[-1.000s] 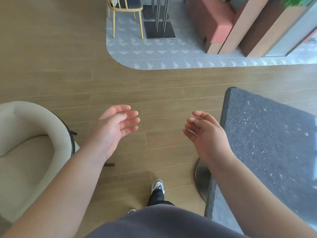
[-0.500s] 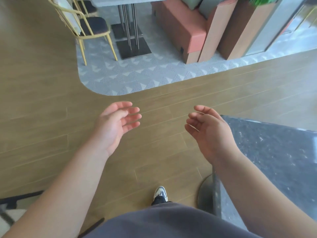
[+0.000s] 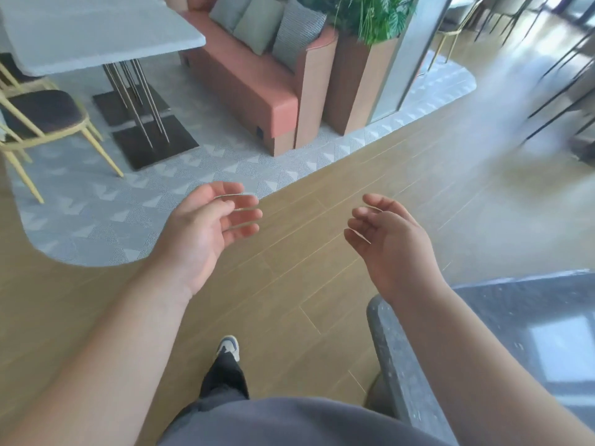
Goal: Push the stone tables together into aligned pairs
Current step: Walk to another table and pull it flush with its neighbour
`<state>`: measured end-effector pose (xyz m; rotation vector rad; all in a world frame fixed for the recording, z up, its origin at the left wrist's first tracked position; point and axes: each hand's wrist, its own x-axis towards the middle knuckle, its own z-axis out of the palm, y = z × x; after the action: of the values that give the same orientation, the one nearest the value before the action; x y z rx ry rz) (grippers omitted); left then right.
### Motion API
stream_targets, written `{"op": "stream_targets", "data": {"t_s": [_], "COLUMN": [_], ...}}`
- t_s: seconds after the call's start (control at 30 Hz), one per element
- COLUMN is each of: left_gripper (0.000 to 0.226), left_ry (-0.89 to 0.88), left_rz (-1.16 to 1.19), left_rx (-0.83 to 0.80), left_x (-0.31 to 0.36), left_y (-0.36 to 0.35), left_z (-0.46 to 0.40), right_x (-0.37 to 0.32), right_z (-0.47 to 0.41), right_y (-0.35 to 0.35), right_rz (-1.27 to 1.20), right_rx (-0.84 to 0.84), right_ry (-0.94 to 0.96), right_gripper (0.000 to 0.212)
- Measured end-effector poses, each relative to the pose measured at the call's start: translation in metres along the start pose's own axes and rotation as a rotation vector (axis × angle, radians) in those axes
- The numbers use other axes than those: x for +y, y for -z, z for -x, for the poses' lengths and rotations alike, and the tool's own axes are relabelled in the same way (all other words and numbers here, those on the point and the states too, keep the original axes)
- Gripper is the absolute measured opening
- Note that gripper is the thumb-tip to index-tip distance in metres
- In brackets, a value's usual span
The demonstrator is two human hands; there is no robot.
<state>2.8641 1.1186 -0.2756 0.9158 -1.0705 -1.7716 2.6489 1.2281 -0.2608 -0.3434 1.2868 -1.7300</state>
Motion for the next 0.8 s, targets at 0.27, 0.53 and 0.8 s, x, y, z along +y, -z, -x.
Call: {"op": "stream_targets", "data": {"t_s": [0.27,0.53,0.8], "left_gripper": [0.027,0.026,0.026], "left_ry": [0.076,0.168,0.221], "left_rz": [-0.098,-0.134,-0.182], "left_rx": [-0.237,-0.457,-0.65], "left_x": [0.053,0.052,0.013], "left_y": [-0.01,-0.095,-0.242], "left_z": [-0.183,-0.299,-0.415], "right_x": [-0.023,-0.056,-0.117], "right_z": [-0.115,-0.188,-0.286], "right_y": [-0.059,-0.041,0.051], "right_rz": [-0.089,-0.174,-0.273], "right_rx": [0.202,0.413,0.572], "right_ry": [0.132,0.225,0.353], "right_gripper": [0.026,0.027,0.029]}}
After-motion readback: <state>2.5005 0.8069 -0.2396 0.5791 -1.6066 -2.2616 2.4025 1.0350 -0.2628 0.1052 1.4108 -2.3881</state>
